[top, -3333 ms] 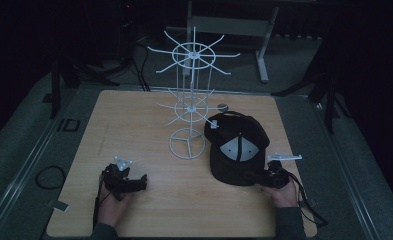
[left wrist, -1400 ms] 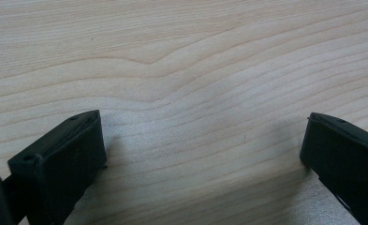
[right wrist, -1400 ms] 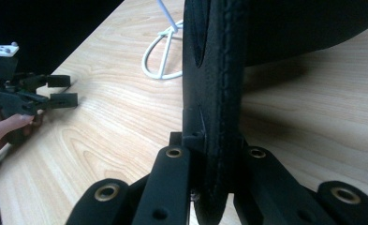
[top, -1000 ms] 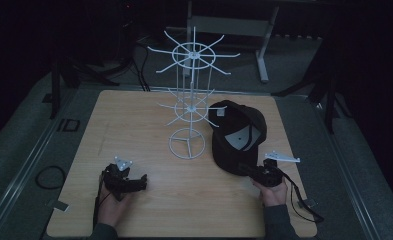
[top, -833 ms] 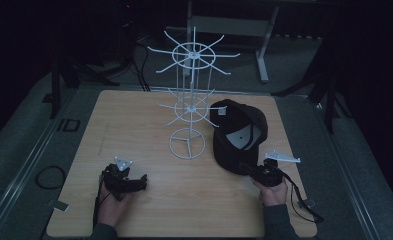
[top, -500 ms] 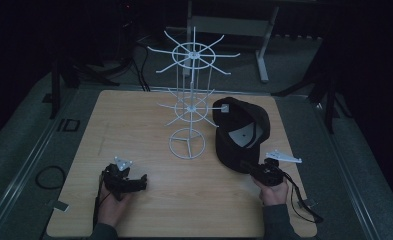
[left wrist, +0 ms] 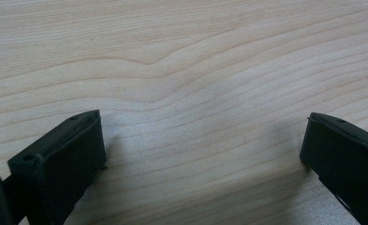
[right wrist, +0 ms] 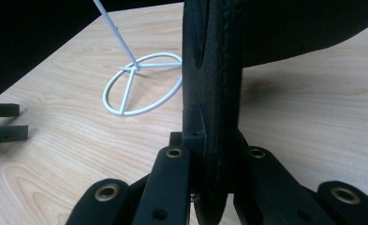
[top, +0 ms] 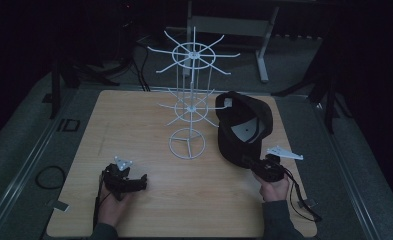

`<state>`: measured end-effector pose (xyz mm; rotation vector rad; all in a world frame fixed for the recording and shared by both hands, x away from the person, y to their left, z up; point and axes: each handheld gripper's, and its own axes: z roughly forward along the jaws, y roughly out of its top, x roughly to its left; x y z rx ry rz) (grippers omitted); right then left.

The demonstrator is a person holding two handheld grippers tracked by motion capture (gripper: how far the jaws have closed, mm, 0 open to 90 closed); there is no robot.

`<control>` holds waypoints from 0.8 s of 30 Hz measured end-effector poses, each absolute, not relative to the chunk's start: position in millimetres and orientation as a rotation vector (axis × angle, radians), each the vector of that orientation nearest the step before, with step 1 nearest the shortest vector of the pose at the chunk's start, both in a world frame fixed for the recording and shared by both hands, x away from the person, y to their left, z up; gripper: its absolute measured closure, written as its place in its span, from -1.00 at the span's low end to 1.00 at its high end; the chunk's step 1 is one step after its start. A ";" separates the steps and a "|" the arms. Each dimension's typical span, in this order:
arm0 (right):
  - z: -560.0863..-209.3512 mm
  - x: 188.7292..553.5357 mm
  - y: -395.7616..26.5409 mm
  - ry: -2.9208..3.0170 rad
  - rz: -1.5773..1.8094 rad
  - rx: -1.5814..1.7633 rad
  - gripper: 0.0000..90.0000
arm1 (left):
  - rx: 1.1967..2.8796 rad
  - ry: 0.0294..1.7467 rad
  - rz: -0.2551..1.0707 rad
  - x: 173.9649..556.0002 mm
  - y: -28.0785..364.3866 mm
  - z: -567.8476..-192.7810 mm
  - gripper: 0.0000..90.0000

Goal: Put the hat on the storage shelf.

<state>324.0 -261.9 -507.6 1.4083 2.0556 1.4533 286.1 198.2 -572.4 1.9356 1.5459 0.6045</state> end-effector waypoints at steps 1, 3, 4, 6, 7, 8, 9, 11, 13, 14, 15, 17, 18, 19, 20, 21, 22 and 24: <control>-506.6 324.7 -261.6 2.055 1.447 1.404 0.92 | 1.935 1.546 0.604 286.1 198.2 -572.4 -1.00; -504.4 325.9 -260.8 2.050 1.445 1.401 0.92 | 1.941 1.544 0.604 286.0 198.5 -572.2 -0.99; -503.7 326.6 -260.5 2.046 1.445 1.397 0.92 | 1.940 1.545 0.604 286.1 198.4 -572.3 -1.00; -502.4 327.6 -259.7 2.043 1.445 1.396 0.92 | 1.939 1.545 0.604 286.1 198.3 -572.3 -1.00; -502.2 328.1 -259.5 2.039 1.445 1.392 0.92 | 1.937 1.546 0.604 286.1 198.2 -572.3 -1.00; -501.8 328.3 -259.2 2.034 1.444 1.393 0.92 | 1.937 1.547 0.605 286.1 198.2 -572.3 -1.00; -501.6 328.6 -258.9 2.031 1.446 1.393 0.92 | 1.936 1.546 0.605 286.1 198.2 -572.4 -1.00; -501.4 328.9 -258.2 2.025 1.447 1.394 0.92 | 1.936 1.547 0.605 286.1 198.2 -572.3 -1.00; -501.5 329.4 -257.4 2.021 1.444 1.391 0.92 | 1.936 1.546 0.605 286.1 198.2 -572.3 -1.00; -501.6 329.6 -257.2 2.021 1.443 1.390 0.92 | 1.935 1.547 0.604 286.1 198.1 -572.4 -1.00; -501.7 329.7 -257.0 2.019 1.445 1.390 0.92 | 1.935 1.547 0.604 286.1 198.1 -572.4 -1.00; -501.7 329.9 -256.8 2.014 1.446 1.389 0.92 | 1.936 1.547 0.605 286.1 198.2 -572.3 -1.00; -501.7 329.9 -256.9 2.012 1.447 1.387 0.92 | 1.935 1.547 0.605 286.1 198.2 -572.4 -1.00; -501.5 329.8 -256.9 2.009 1.447 1.387 0.92 | 1.936 1.547 0.605 286.1 198.2 -572.3 -1.00; -501.3 329.7 -256.9 2.006 1.448 1.385 0.92 | 1.935 1.547 0.605 286.1 198.2 -572.4 -1.00; -501.0 329.4 -257.0 2.004 1.447 1.384 0.92 | 1.935 1.547 0.605 286.1 198.2 -572.4 -0.99; -500.7 329.3 -257.1 2.003 1.447 1.383 0.92 | 1.936 1.547 0.605 286.1 198.2 -572.4 -1.00; -500.4 329.2 -257.2 1.996 1.447 1.380 0.92 | 1.935 1.547 0.605 286.1 198.2 -572.4 -1.00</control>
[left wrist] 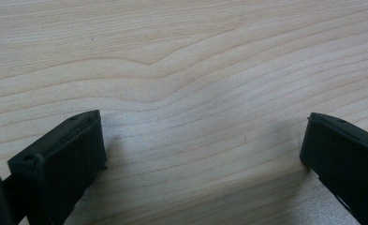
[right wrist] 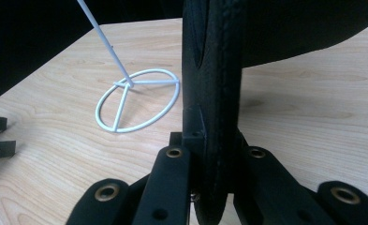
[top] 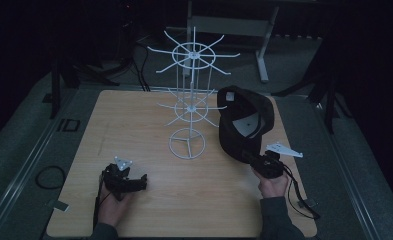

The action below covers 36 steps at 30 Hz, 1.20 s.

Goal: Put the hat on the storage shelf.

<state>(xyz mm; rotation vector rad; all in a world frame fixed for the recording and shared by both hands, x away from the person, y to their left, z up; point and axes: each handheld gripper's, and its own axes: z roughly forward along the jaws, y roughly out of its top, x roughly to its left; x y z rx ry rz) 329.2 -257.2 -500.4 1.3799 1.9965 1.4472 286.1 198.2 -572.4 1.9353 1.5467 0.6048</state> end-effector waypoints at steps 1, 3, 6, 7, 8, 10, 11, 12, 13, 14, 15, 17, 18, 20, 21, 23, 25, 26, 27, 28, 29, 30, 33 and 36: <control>-500.3 329.3 -257.3 1.992 1.447 1.377 0.92 | 1.936 1.546 0.605 286.1 198.2 -572.4 -1.00; -499.8 329.2 -257.1 1.984 1.446 1.377 0.92 | 1.936 1.546 0.605 286.2 198.2 -572.4 -1.00; -499.5 328.5 -257.2 1.973 1.439 1.375 0.92 | 1.935 1.547 0.605 286.1 198.1 -572.4 -1.00; -499.5 328.5 -257.2 1.971 1.440 1.375 0.92 | 1.935 1.547 0.605 286.1 198.1 -572.4 -1.00; -499.3 328.5 -257.3 1.968 1.440 1.374 0.92 | 1.935 1.547 0.605 286.1 198.2 -572.4 -1.00; -498.9 328.3 -257.3 1.961 1.432 1.369 0.92 | 1.935 1.547 0.605 286.1 198.1 -572.4 -1.00; -498.2 328.1 -256.9 1.958 1.429 1.370 0.92 | 1.935 1.547 0.605 286.1 198.1 -572.4 -0.99; -497.8 328.1 -256.9 1.956 1.429 1.368 0.92 | 1.934 1.547 0.605 286.1 198.1 -572.4 -1.00; -497.0 328.0 -256.7 1.953 1.429 1.367 0.92 | 1.932 1.548 0.606 286.2 197.9 -572.5 -1.00; -496.0 328.1 -256.4 1.952 1.426 1.361 0.92 | 1.934 1.547 0.606 286.1 198.1 -572.4 -1.00; -495.3 328.2 -256.3 1.950 1.427 1.356 0.92 | 1.934 1.547 0.606 286.1 198.1 -572.4 -1.00; -494.2 328.3 -255.8 1.947 1.424 1.352 0.92 | 1.934 1.546 0.606 286.1 198.0 -572.4 -1.00; -492.4 328.4 -255.2 1.944 1.423 1.348 0.92 | 1.933 1.547 0.605 286.0 198.0 -572.4 -1.00; -490.7 328.2 -254.3 1.938 1.419 1.343 0.92 | 1.934 1.546 0.605 286.1 198.0 -572.4 -1.00; -489.8 328.2 -254.0 1.937 1.418 1.340 0.92 | 1.934 1.547 0.604 286.0 198.0 -572.4 -1.00; -488.3 328.4 -253.5 1.933 1.421 1.336 0.92 | 1.934 1.546 0.604 286.1 198.0 -572.4 -1.00; -486.9 328.7 -253.5 1.930 1.420 1.333 0.92 | 1.934 1.546 0.605 286.1 198.0 -572.4 -1.00; -486.4 328.9 -253.4 1.927 1.421 1.332 0.92 | 1.934 1.547 0.604 286.1 198.0 -572.4 -1.00; -485.8 329.1 -253.4 1.925 1.419 1.329 0.92 | 1.934 1.547 0.604 286.1 198.0 -572.4 -1.00; -485.3 329.1 -253.3 1.923 1.416 1.326 0.92 | 1.934 1.547 0.604 286.1 198.0 -572.4 -1.00; -484.7 329.0 -253.2 1.921 1.413 1.325 0.92 | 1.935 1.546 0.605 286.1 198.1 -572.4 -1.00; -484.0 329.0 -253.3 1.919 1.410 1.321 0.92 | 1.935 1.546 0.605 286.1 198.1 -572.4 -1.00; -481.7 328.8 -253.2 1.913 1.408 1.314 0.92 | 1.935 1.546 0.605 286.1 198.1 -572.4 -1.00; -479.2 328.8 -253.1 1.909 1.405 1.305 0.92 | 1.938 1.544 0.605 286.1 198.3 -572.3 -1.00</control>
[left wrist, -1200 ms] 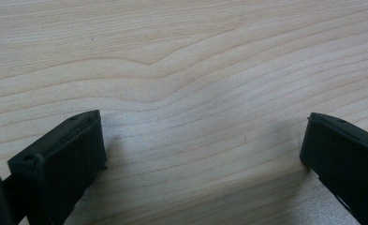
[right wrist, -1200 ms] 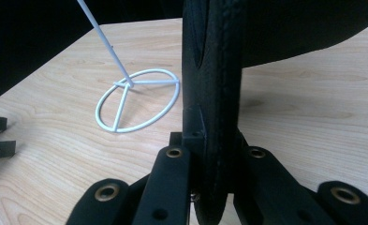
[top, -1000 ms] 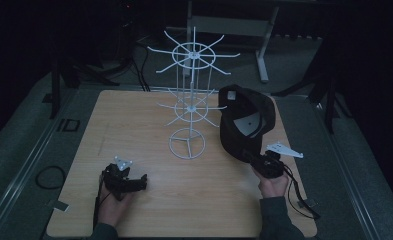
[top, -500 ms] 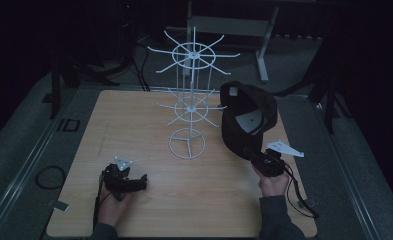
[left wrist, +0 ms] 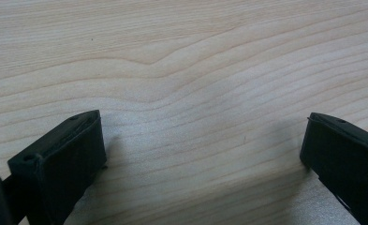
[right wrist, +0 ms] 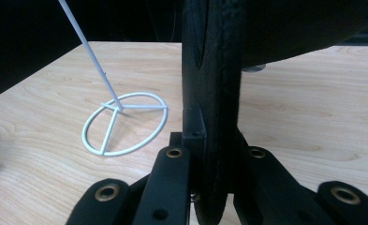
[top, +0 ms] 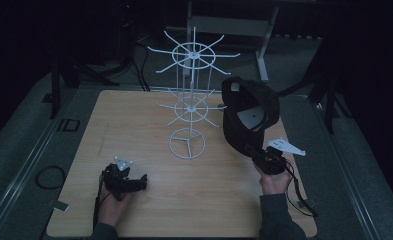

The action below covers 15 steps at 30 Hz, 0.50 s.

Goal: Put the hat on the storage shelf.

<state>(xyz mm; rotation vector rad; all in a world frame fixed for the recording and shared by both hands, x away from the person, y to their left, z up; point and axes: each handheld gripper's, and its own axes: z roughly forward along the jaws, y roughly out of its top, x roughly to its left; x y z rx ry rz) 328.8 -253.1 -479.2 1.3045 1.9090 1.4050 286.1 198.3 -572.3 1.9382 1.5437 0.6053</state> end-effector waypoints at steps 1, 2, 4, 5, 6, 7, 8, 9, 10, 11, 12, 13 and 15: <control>-478.4 328.9 -252.9 1.907 1.406 1.304 0.92 | 1.937 1.544 0.605 286.1 198.2 -572.3 -1.00; -477.6 328.9 -252.7 1.906 1.404 1.301 0.92 | 1.936 1.545 0.605 286.1 198.2 -572.4 -1.00; -476.2 328.9 -252.6 1.901 1.404 1.296 0.92 | 1.935 1.545 0.607 286.1 198.1 -572.4 -1.00; -475.4 328.7 -252.6 1.900 1.403 1.296 0.92 | 1.934 1.545 0.606 286.1 198.1 -572.5 -1.00; -474.8 328.7 -252.5 1.897 1.405 1.292 0.92 | 1.934 1.545 0.606 286.1 198.1 -572.4 -1.00; -474.1 328.7 -252.8 1.896 1.407 1.291 0.92 | 1.933 1.545 0.606 286.1 198.0 -572.5 -1.00; -473.6 328.8 -252.9 1.893 1.409 1.291 0.92 | 1.933 1.546 0.606 286.1 198.0 -572.5 -1.00; -473.1 328.7 -253.0 1.892 1.407 1.290 0.92 | 1.931 1.546 0.606 286.1 197.9 -572.5 -1.00; -472.5 328.8 -253.2 1.891 1.406 1.288 0.92 | 1.932 1.546 0.607 286.2 197.9 -572.5 -1.00; -471.9 328.9 -253.3 1.890 1.406 1.287 0.92 | 1.931 1.546 0.606 286.1 197.9 -572.5 -1.00; -471.3 328.9 -253.4 1.887 1.407 1.284 0.92 | 1.931 1.546 0.606 286.1 197.9 -572.5 -1.00; -470.7 328.7 -253.4 1.886 1.407 1.284 0.92 | 1.932 1.546 0.606 286.2 197.9 -572.5 -1.00; -469.2 328.5 -253.4 1.882 1.408 1.282 0.92 | 1.931 1.546 0.606 286.2 197.9 -572.5 -0.99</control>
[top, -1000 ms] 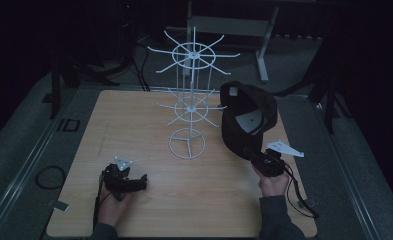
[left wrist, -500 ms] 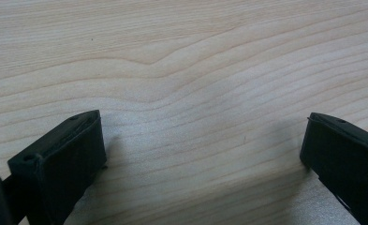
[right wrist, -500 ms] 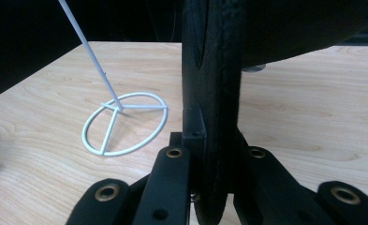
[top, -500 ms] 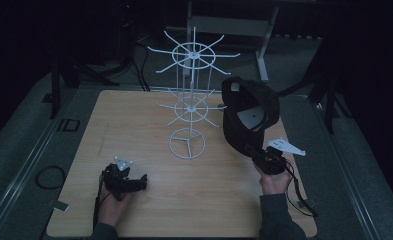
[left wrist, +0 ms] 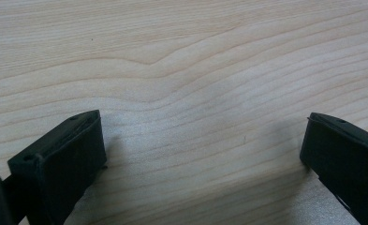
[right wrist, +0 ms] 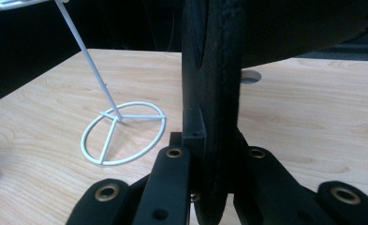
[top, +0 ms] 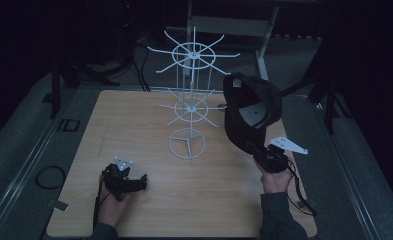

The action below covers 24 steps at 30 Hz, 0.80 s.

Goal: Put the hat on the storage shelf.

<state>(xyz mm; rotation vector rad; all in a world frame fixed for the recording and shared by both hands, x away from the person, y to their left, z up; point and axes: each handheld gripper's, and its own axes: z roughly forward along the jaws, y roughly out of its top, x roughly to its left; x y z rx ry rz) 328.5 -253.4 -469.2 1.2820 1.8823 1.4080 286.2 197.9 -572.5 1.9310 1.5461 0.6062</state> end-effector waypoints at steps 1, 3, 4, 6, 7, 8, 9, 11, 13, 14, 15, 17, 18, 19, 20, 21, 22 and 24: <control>-468.6 328.7 -253.5 1.879 1.409 1.277 0.92 | 1.931 1.546 0.606 286.1 197.9 -572.6 -1.00; -466.9 328.4 -253.3 1.878 1.410 1.277 0.92 | 1.931 1.546 0.606 286.2 197.9 -572.5 -1.00; -466.1 328.4 -253.3 1.878 1.409 1.273 0.92 | 1.931 1.546 0.606 286.2 197.9 -572.5 -1.00; -464.7 328.3 -253.0 1.877 1.410 1.270 0.92 | 1.932 1.546 0.607 286.2 197.9 -572.5 -1.00; -464.2 328.3 -252.9 1.875 1.410 1.269 0.92 | 1.931 1.546 0.606 286.2 197.9 -572.6 -1.00; -463.6 328.3 -252.9 1.875 1.410 1.266 0.92 | 1.931 1.546 0.607 286.2 197.9 -572.5 -1.00; -463.1 328.3 -252.9 1.874 1.411 1.265 0.92 | 1.931 1.546 0.606 286.2 197.9 -572.6 -1.00; -462.2 328.2 -252.7 1.872 1.413 1.263 0.92 | 1.930 1.546 0.607 286.2 197.9 -572.6 -1.00; -461.4 328.1 -252.6 1.871 1.409 1.260 0.92 | 1.931 1.546 0.607 286.2 197.9 -572.6 -1.00; -461.0 328.0 -252.3 1.870 1.408 1.258 0.92 | 1.931 1.546 0.607 286.2 197.9 -572.6 -0.99; -460.5 327.8 -252.1 1.868 1.403 1.254 0.92 | 1.931 1.546 0.607 286.2 197.9 -572.6 -1.00; -459.7 327.6 -252.3 1.865 1.406 1.252 0.92 | 1.931 1.546 0.606 286.2 197.9 -572.5 -1.00; -459.4 327.5 -252.5 1.863 1.407 1.253 0.92 | 1.931 1.546 0.607 286.2 197.9 -572.6 -1.00; -459.1 327.4 -252.8 1.861 1.407 1.253 0.92 | 1.930 1.546 0.606 286.2 197.9 -572.6 -1.00; -459.0 327.5 -253.1 1.860 1.406 1.253 0.92 | 1.931 1.546 0.607 286.2 197.9 -572.5 -1.00; -458.9 327.5 -253.2 1.857 1.408 1.254 0.92 | 1.931 1.546 0.607 286.2 197.9 -572.6 -1.00; -458.6 327.3 -253.3 1.855 1.409 1.255 0.92 | 1.931 1.546 0.607 286.2 197.9 -572.6 -1.00; -458.1 327.2 -253.6 1.853 1.410 1.252 0.92 | 1.931 1.546 0.607 286.2 197.9 -572.5 -1.00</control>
